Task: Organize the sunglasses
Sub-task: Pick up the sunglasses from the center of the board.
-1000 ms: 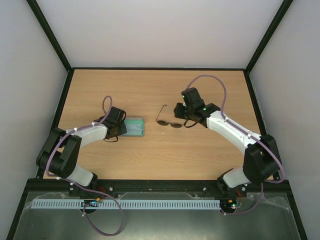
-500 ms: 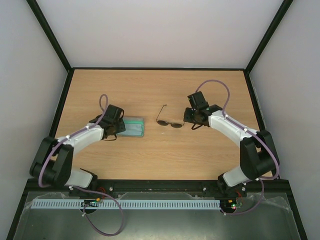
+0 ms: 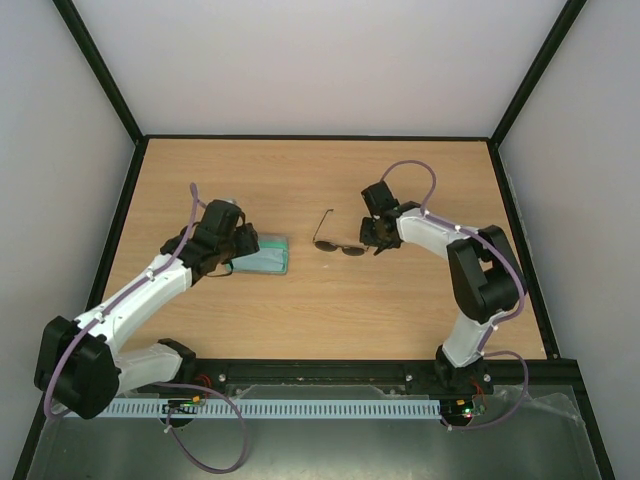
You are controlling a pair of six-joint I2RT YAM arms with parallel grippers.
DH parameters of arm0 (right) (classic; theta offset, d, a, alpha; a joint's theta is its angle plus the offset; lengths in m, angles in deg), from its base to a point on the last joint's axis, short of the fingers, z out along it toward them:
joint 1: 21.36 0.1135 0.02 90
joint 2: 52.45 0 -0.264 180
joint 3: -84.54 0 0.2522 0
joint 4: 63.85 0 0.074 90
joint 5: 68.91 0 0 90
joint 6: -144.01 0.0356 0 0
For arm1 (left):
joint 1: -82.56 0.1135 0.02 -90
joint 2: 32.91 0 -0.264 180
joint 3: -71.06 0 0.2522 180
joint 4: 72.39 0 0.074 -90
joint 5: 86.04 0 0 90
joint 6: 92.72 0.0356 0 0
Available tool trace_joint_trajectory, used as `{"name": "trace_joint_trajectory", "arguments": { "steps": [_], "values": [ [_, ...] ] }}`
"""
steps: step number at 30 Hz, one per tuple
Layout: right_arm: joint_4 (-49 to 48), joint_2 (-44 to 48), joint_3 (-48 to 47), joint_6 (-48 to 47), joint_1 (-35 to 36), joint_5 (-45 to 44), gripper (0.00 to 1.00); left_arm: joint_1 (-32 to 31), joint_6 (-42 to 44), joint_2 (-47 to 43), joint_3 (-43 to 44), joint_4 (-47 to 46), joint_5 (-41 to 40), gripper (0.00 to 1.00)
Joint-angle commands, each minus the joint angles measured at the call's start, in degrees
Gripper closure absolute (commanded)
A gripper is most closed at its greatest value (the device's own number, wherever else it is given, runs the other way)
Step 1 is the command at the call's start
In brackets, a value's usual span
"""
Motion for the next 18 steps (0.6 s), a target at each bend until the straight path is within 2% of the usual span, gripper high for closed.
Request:
{"name": "trace_joint_trajectory", "arguments": {
  "steps": [1,6,10,18],
  "values": [
    [1.5,-0.6,-1.6,-0.7,-0.2,-1.9,0.82,-0.4,-0.3,-1.1,1.2,3.2,1.0,0.38],
    [1.2,2.3,0.6,-2.0,-0.2,-2.3,0.98,-1.5,-0.3,0.3,2.0,1.9,2.4,0.39],
    [1.5,6.5,2.7,-2.9,-0.2,-1.9,0.99,-3.5,-0.3,3.0,4.3,1.2,2.8,0.41],
    [5.0,21.6,8.0,-4.7,1.9,1.7,0.99,-7.5,0.7,9.0,13.0,2.4,3.1,0.42]
  ]
}}
